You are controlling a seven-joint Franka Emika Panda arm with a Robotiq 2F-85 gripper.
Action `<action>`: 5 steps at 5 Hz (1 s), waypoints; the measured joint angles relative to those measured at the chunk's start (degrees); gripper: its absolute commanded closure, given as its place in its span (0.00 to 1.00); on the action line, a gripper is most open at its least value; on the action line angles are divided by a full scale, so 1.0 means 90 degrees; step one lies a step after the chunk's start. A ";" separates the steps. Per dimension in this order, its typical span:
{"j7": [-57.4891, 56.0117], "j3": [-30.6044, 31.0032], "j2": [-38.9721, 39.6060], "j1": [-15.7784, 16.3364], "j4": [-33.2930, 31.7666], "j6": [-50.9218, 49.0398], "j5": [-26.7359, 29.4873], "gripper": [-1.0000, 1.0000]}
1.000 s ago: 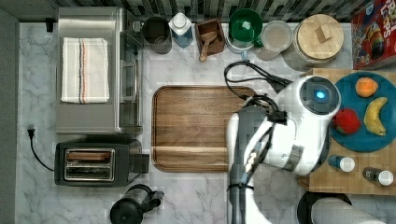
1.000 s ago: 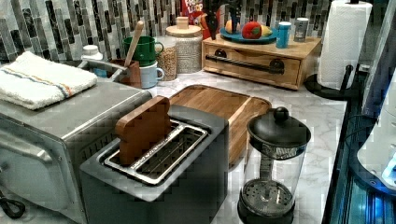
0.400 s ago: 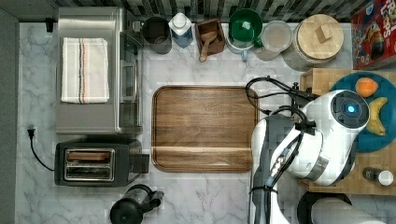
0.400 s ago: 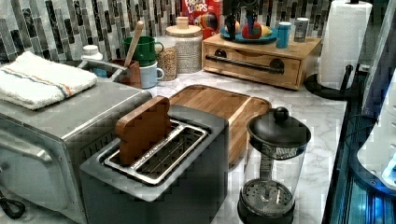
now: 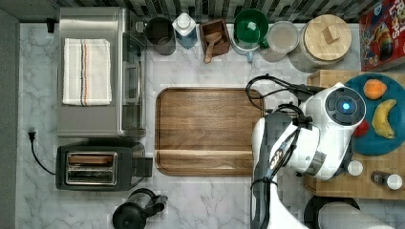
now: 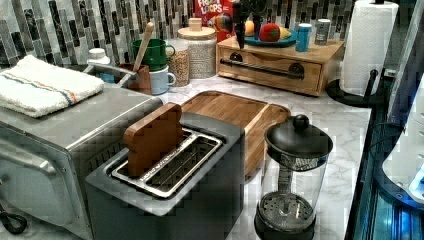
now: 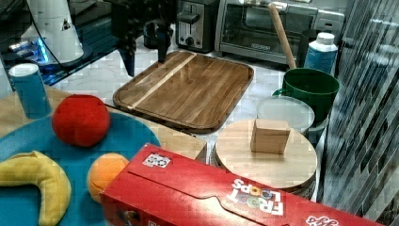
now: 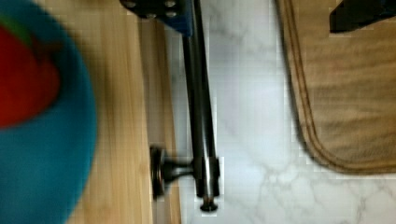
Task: Open the drawer.
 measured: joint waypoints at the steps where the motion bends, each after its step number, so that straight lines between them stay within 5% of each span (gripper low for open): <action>1: -0.0640 0.0004 0.0131 -0.0061 -0.0012 0.0127 0.0033 0.00; 5: -0.1225 -0.0148 0.0319 -0.0387 -0.0423 0.0967 0.0283 0.00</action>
